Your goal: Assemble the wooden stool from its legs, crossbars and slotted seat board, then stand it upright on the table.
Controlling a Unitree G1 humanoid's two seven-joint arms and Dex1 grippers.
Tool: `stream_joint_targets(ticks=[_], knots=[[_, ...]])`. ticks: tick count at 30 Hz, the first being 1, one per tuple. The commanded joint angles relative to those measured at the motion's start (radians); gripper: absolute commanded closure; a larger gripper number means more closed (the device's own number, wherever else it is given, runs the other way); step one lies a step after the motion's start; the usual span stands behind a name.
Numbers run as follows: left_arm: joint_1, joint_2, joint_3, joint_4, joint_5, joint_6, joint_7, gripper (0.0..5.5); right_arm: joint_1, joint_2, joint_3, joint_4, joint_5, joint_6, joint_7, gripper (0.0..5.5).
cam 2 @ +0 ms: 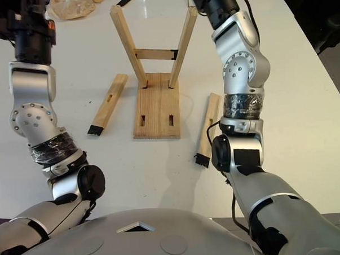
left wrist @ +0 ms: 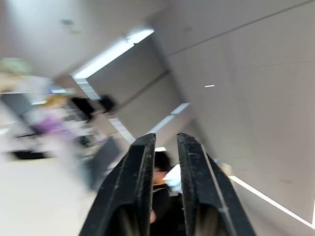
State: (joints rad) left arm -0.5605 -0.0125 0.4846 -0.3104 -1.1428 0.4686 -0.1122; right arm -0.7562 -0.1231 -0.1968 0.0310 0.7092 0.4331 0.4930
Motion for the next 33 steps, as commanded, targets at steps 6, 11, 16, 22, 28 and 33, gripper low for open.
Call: stream_joint_targets(ticks=[6, 11, 16, 22, 28, 33], knots=[[0.115, 0.260, -0.125, -0.190, -0.267, 0.191, -0.371, 3.38, 0.176, -0.150, 0.078, -0.288, 0.264, 0.197, 0.356, 4.19], [0.125, 0.341, -0.156, -0.181, -0.304, 0.227, -0.398, 3.26, 0.219, -0.216, 0.081, -0.348, 0.360, 0.291, 0.402, 4.19], [0.113, 0.379, -0.185, -0.170, -0.305, 0.229, -0.415, 3.26, 0.268, -0.269, 0.107, -0.370, 0.353, 0.323, 0.432, 4.19], [0.101, 0.405, -0.191, -0.159, -0.318, 0.221, -0.414, 3.26, 0.321, -0.303, 0.120, -0.380, 0.347, 0.331, 0.450, 4.19], [0.099, 0.421, -0.198, -0.157, -0.319, 0.216, -0.420, 3.51, 0.342, -0.304, 0.120, -0.386, 0.373, 0.349, 0.435, 4.19], [0.103, 0.431, -0.209, -0.160, -0.314, 0.216, -0.441, 4.18, 0.342, -0.299, 0.109, -0.383, 0.413, 0.370, 0.410, 4.19]])
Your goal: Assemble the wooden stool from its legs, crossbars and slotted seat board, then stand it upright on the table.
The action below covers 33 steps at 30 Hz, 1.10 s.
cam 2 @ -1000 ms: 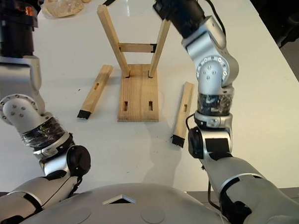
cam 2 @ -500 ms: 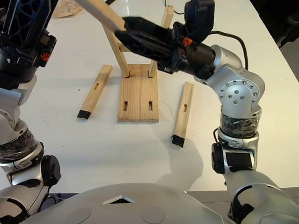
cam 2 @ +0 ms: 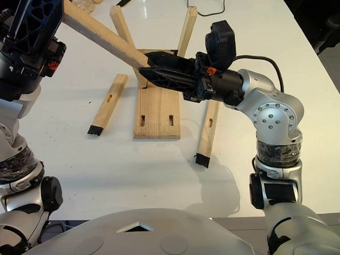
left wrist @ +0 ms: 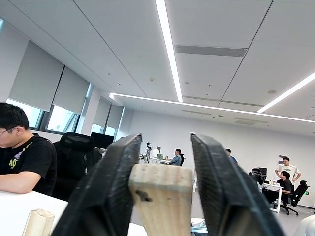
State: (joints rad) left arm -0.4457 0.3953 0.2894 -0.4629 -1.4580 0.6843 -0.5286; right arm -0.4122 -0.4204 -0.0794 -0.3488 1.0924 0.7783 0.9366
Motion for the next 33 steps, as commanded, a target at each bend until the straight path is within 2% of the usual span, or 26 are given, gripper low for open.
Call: stream_joint_targets(ticks=[1, 8, 9, 15, 17, 19, 22, 26, 30, 33], knots=[[-0.010, 0.024, -0.014, -0.008, 0.003, -0.001, -0.026, 4.18, -0.006, 0.005, -0.018, 0.001, 0.055, 0.035, -0.048, 4.19], [-0.001, 0.021, -0.016, -0.012, -0.003, -0.024, -0.020, 4.18, -0.006, 0.024, -0.047, 0.009, 0.154, 0.077, -0.152, 4.19], [-0.002, 0.020, -0.015, -0.010, -0.004, -0.029, -0.018, 4.18, -0.002, 0.025, -0.048, 0.007, 0.150, 0.070, -0.154, 3.83], [0.007, 0.021, -0.011, 0.008, 0.035, -0.049, -0.008, 4.19, 0.012, 0.030, -0.044, 0.035, 0.065, 0.027, -0.213, 3.00], [0.019, 0.026, -0.009, 0.014, 0.057, -0.053, -0.008, 4.19, 0.007, 0.030, -0.050, 0.068, 0.040, 0.017, -0.225, 2.96], [0.053, 0.049, 0.003, 0.031, 0.113, -0.057, -0.021, 4.19, -0.009, 0.031, -0.075, 0.123, 0.013, -0.006, -0.247, 2.96], [0.157, 0.152, 0.028, 0.093, 0.282, -0.079, -0.090, 4.19, -0.029, 0.035, -0.096, 0.194, -0.058, -0.066, -0.279, 2.96], [0.226, 0.258, 0.071, 0.214, 0.468, -0.149, -0.176, 4.19, -0.012, 0.034, -0.037, 0.231, -0.203, -0.134, -0.291, 2.96], [0.264, 0.347, 0.016, 0.375, 0.679, -0.231, -0.279, 4.19, 0.054, 0.071, 0.030, 0.159, -0.282, -0.198, -0.265, 2.96], [0.269, 0.337, -0.020, 0.462, 0.756, -0.270, -0.325, 4.19, 0.044, 0.116, 0.028, 0.183, -0.333, -0.248, -0.313, 2.96]])
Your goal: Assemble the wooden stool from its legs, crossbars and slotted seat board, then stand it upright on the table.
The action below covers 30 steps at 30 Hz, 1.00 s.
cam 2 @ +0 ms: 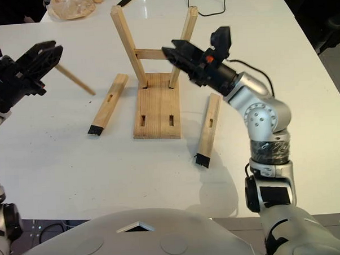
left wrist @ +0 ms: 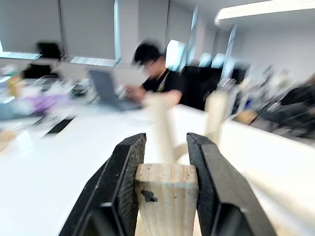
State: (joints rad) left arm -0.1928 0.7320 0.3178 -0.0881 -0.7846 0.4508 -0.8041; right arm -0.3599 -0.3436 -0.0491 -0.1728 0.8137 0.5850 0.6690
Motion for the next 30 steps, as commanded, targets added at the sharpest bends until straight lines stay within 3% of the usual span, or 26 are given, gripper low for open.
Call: stream_joint_targets(ticks=[1, 7, 13, 17, 23, 25, 30], knots=[[0.017, -0.007, -0.064, 0.107, 0.106, -0.048, -0.058, 4.19, -0.019, 0.054, -0.004, 0.025, -0.082, -0.071, -0.075, 2.96], [0.043, -0.035, -0.139, 0.155, 0.206, -0.087, -0.098, 4.19, -0.090, 0.084, -0.007, 0.162, -0.257, -0.118, -0.247, 2.96], [0.072, -0.107, -0.154, -0.036, 0.075, 0.012, -0.138, 4.19, -0.143, 0.099, -0.060, 0.299, -0.281, -0.071, -0.326, 2.96], [0.011, -0.135, -0.138, -0.045, 0.034, 0.029, -0.136, 4.19, -0.201, 0.113, -0.097, 0.404, -0.330, -0.093, -0.419, 2.96], [-0.185, -0.124, -0.203, 0.224, 0.221, -0.141, -0.181, 4.19, -0.255, 0.115, -0.177, 0.583, -0.366, -0.160, -0.488, 2.96], [-0.258, -0.148, -0.254, 0.356, 0.339, -0.296, -0.194, 4.19, -0.269, 0.118, -0.208, 0.641, -0.384, -0.223, -0.522, 2.96], [-0.360, -0.223, -0.297, 0.555, 0.407, -0.469, -0.287, 4.19, -0.288, 0.118, -0.285, 0.738, -0.373, -0.296, -0.557, 2.96]])
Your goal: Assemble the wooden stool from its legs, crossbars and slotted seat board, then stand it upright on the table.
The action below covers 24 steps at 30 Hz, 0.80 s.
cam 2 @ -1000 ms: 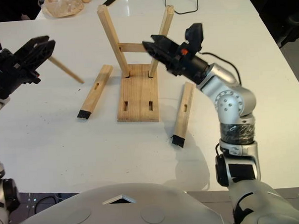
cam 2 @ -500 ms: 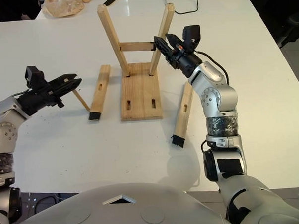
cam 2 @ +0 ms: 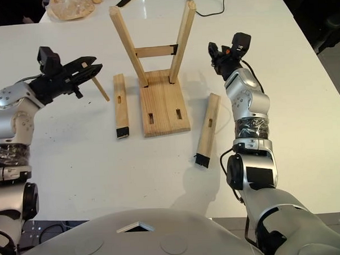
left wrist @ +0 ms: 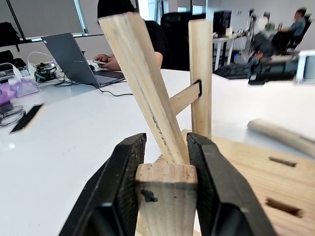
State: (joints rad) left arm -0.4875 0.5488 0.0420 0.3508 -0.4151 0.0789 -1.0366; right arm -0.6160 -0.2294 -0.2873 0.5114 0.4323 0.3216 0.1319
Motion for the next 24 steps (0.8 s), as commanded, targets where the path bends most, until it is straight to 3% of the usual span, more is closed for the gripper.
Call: stream_joint_targets(ticks=[1, 12, 24], knots=[[-0.076, -0.049, -0.020, 0.152, 0.044, -0.122, -0.063, 4.19, -0.031, 0.003, -0.052, 0.069, 0.005, -0.040, -0.021, 2.96], [-0.058, -0.106, -0.018, 0.272, 0.033, -0.176, -0.205, 4.19, -0.002, -0.019, -0.100, 0.188, -0.008, -0.099, 0.015, 2.96], [0.163, -0.016, -0.078, -0.084, -0.061, 0.068, -0.345, 4.20, 0.014, -0.038, -0.126, 0.254, -0.023, -0.132, 0.030, 2.96]])
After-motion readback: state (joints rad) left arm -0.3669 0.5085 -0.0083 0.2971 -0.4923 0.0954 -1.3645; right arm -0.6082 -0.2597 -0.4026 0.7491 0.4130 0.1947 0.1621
